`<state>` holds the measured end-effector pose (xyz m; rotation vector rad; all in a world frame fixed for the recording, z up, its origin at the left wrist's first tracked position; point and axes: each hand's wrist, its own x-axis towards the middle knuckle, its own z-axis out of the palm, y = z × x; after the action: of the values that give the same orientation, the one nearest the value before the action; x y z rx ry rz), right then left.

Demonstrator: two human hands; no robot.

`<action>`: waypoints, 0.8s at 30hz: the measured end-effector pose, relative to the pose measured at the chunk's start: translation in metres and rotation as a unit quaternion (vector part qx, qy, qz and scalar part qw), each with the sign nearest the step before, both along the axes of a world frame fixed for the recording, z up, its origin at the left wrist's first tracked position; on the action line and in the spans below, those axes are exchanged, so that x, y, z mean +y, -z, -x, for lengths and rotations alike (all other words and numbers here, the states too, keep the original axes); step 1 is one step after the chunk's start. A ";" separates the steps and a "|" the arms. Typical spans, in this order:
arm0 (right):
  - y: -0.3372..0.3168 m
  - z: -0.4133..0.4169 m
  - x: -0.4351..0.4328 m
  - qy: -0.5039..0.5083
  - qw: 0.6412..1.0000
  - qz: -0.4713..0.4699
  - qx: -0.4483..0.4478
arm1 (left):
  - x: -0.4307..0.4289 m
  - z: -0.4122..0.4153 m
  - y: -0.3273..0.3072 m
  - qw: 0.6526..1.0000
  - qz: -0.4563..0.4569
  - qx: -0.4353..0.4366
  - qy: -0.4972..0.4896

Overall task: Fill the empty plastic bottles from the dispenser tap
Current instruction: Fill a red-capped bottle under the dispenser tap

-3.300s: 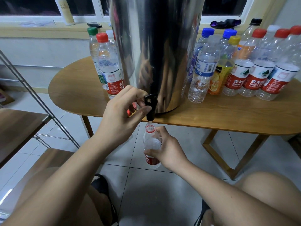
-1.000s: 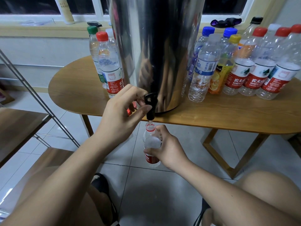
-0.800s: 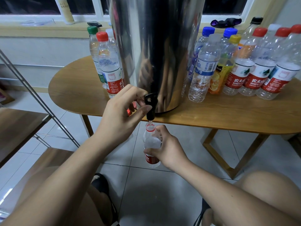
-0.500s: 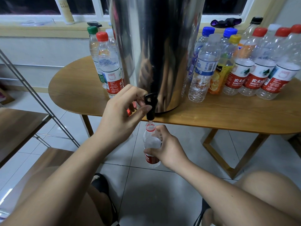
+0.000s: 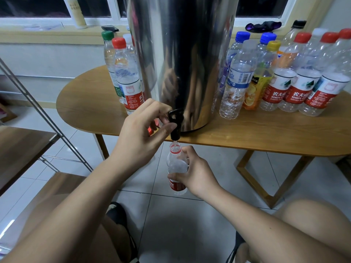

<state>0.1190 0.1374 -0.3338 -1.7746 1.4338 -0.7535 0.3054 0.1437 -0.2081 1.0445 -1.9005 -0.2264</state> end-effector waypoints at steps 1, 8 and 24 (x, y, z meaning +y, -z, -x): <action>0.000 0.000 0.000 0.000 1.000 0.000 0.001 | 0.000 0.000 0.000 1.000 0.001 -0.003 0.000; -0.003 0.000 0.000 -0.001 1.000 0.001 0.007 | 0.000 0.000 0.001 1.000 0.019 -0.023 -0.009; -0.001 0.000 0.000 0.002 1.000 0.006 0.002 | 0.001 0.001 0.000 0.999 0.021 -0.033 -0.019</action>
<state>0.1189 0.1377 -0.3331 -1.7836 1.4377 -0.7634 0.3040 0.1450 -0.2082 1.0712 -1.9350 -0.1310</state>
